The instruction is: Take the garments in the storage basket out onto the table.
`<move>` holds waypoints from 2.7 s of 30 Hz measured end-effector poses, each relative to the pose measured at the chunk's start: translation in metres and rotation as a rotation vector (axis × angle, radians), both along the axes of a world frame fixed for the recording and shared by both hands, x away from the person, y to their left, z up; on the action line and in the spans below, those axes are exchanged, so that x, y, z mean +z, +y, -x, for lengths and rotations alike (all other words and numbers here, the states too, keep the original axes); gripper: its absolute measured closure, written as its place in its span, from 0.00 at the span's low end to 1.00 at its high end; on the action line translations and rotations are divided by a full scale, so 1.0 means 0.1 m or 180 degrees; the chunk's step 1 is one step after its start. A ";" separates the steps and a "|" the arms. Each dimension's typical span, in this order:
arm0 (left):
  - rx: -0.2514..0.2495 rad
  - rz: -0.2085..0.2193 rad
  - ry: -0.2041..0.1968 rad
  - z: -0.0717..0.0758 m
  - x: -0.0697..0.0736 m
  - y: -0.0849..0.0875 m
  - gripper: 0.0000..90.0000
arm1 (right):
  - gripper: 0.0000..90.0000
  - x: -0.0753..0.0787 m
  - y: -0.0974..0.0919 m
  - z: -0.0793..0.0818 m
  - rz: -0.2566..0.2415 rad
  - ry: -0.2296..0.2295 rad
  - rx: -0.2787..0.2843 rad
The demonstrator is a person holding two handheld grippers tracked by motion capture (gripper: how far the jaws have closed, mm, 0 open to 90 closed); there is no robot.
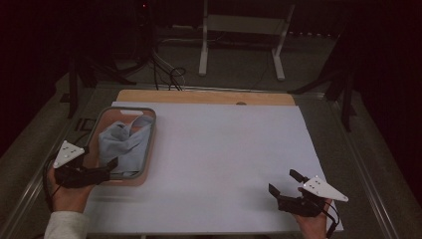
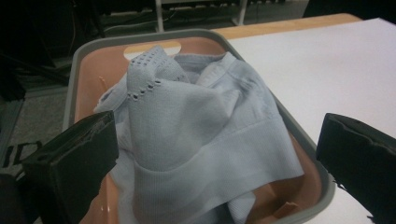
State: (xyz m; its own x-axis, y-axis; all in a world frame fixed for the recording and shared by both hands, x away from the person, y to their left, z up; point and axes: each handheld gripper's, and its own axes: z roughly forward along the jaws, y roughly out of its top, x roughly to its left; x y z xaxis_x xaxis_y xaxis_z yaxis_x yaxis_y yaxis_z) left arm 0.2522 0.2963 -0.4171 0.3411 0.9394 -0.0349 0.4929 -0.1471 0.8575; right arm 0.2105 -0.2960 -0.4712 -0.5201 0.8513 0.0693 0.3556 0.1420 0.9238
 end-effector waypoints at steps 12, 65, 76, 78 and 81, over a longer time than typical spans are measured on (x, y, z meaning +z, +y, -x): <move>0.0044 -0.0018 0.0083 -0.15 0.02 0.00 0.01 | 0.10 0.00 0.00 0.00 -0.0004 0.0002 -0.0007; 0.0032 -0.0272 0.0664 -0.72 -0.01 -0.02 0.01 | 0.10 0.00 0.01 0.00 0.0020 0.0026 0.0000; -0.0026 -0.0261 0.0795 -0.81 -0.06 -0.06 0.01 | 0.10 0.00 0.01 0.00 0.0025 0.0026 0.0008; -0.0043 -0.0247 0.0810 -0.82 -0.06 -0.07 0.01 | 0.10 0.00 0.01 0.00 0.0029 0.0031 0.0008; -0.0071 -0.0234 0.0832 -0.85 -0.06 -0.10 0.01 | 0.10 0.00 0.01 0.00 0.0029 0.0031 0.0012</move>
